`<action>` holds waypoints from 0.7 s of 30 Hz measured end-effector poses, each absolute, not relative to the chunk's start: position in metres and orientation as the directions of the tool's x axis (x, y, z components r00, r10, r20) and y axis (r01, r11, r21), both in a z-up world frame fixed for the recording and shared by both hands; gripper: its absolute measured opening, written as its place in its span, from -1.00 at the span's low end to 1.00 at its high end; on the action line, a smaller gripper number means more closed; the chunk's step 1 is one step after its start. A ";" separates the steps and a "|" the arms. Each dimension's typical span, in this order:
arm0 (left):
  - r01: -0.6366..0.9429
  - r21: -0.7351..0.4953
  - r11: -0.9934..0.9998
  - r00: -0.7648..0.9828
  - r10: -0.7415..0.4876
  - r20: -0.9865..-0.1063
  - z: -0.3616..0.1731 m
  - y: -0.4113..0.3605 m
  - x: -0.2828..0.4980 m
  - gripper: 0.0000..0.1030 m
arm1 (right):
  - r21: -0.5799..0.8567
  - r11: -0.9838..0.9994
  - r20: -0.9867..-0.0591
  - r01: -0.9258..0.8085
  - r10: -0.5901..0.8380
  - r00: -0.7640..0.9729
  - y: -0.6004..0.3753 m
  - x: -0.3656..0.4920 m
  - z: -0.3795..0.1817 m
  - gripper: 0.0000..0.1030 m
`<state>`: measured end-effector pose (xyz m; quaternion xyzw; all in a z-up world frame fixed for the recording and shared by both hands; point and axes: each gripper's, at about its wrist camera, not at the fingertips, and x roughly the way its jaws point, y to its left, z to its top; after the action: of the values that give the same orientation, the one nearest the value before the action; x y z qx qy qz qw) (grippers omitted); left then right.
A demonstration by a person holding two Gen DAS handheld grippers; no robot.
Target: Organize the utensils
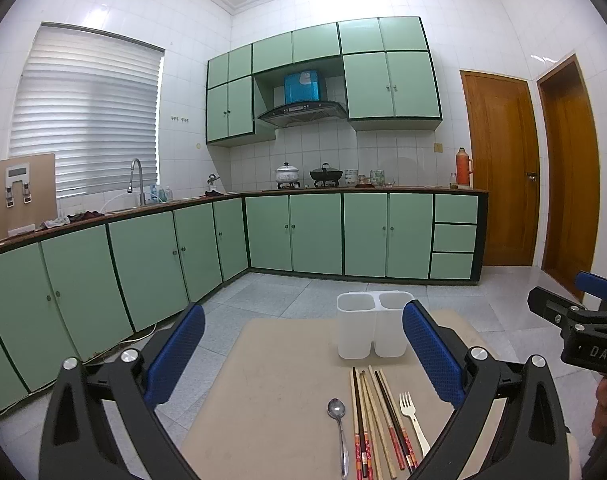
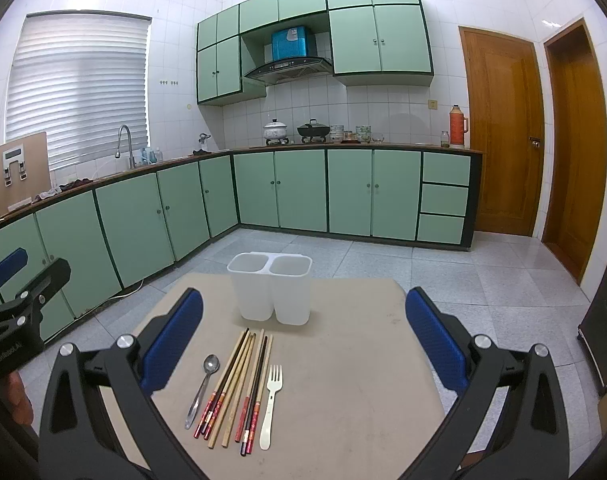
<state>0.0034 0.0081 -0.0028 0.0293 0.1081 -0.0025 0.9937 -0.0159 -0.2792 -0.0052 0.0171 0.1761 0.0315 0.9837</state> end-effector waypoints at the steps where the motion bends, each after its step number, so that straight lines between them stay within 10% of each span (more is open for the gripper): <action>1: 0.009 0.056 0.998 0.977 0.003 -0.214 -0.003 0.003 0.003 0.88 | 0.046 0.997 -0.345 -0.055 0.068 0.936 -0.279 -0.016 -0.005 0.91; 21: 0.010 0.059 0.998 0.977 0.003 -0.212 0.001 0.003 0.002 0.88 | 0.046 0.997 -0.345 -0.056 0.068 0.936 -0.278 -0.016 -0.005 0.91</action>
<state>0.0018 0.0032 0.0011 0.0298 0.1065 -0.0019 0.9939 -0.0164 -0.2779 -0.0047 0.0177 0.1760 0.0314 0.9837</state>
